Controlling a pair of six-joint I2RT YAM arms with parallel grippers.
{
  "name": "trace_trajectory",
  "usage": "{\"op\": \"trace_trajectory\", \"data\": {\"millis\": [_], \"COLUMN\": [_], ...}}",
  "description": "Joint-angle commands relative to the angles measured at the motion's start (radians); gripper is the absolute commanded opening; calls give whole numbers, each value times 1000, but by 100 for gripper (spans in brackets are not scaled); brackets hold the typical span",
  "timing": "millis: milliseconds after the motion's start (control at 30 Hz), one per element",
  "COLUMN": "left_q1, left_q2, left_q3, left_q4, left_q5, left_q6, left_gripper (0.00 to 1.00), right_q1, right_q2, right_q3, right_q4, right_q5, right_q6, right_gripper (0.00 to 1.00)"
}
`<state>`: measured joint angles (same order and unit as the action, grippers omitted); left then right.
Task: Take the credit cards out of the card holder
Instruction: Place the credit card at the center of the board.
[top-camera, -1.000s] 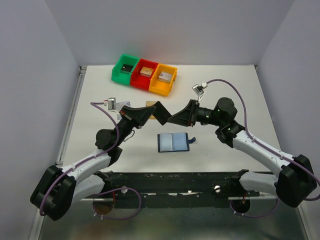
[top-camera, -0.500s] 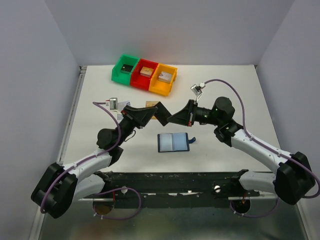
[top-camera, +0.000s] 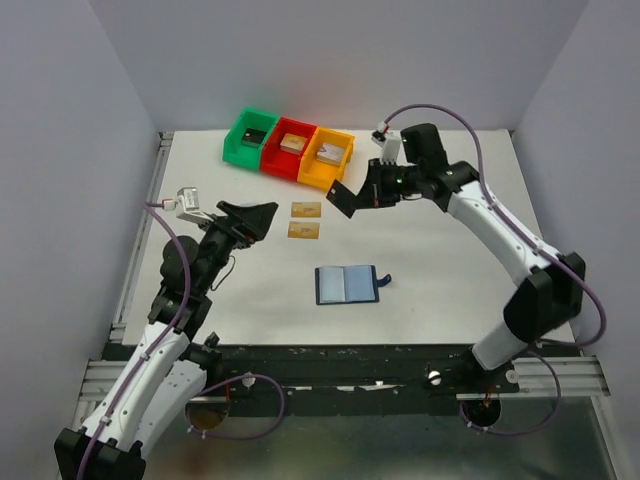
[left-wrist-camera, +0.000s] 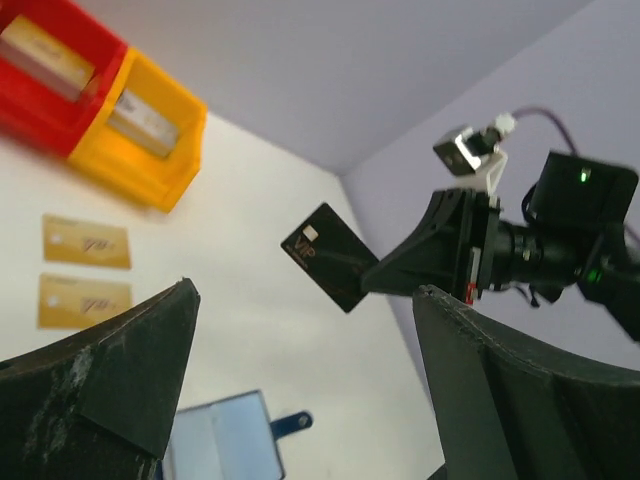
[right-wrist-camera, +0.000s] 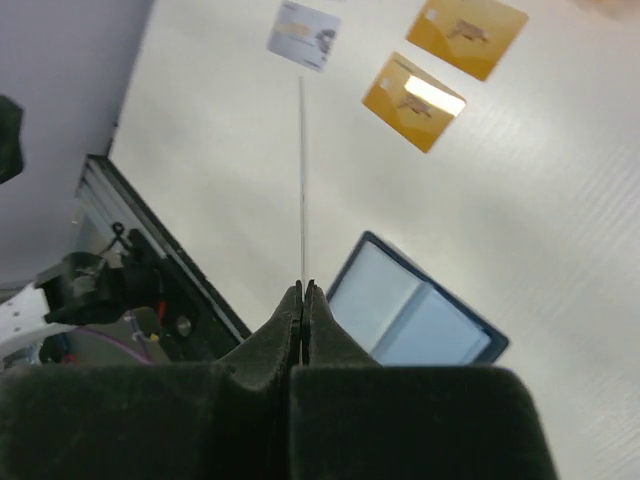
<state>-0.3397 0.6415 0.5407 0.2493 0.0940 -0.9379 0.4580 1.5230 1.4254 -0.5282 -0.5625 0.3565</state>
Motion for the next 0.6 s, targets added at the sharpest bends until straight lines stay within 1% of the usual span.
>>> {"op": "trace_trajectory", "data": {"millis": [0, 100, 167, 233, 333, 400, 467, 567], "left_q1": [10, 11, 10, 13, 13, 13, 13, 13], "left_q2": [38, 32, 29, 27, 20, 18, 27, 70], "left_q3": [-10, -33, -36, -44, -54, -68, -80, -84], "left_q4": [-259, -255, -255, -255, -254, -230, -205, -180], "left_q5": [87, 124, 145, 161, 168, 167, 173, 200], "left_q6": [57, 54, 65, 74, 86, 88, 87, 83], "left_gripper": [99, 99, 99, 99, 99, 99, 99, 99], "right_q1": [-28, -59, -73, -82, -88, -93, -91, -93], "right_q2": [263, 411, 480, 515, 543, 578, 614, 675], "right_q3": [209, 354, 407, 431, 423, 438, 458, 512], "right_q4": [-446, -524, -538, -529, -495, -513, -526, -559], "right_q5": [75, 18, -26, -46, -66, -70, -30, -34], "right_q6": [-220, -243, -255, -267, -283, -312, -318, -346], "right_gripper": [0, 0, 1, 1, 0, 0, 0, 0]}}
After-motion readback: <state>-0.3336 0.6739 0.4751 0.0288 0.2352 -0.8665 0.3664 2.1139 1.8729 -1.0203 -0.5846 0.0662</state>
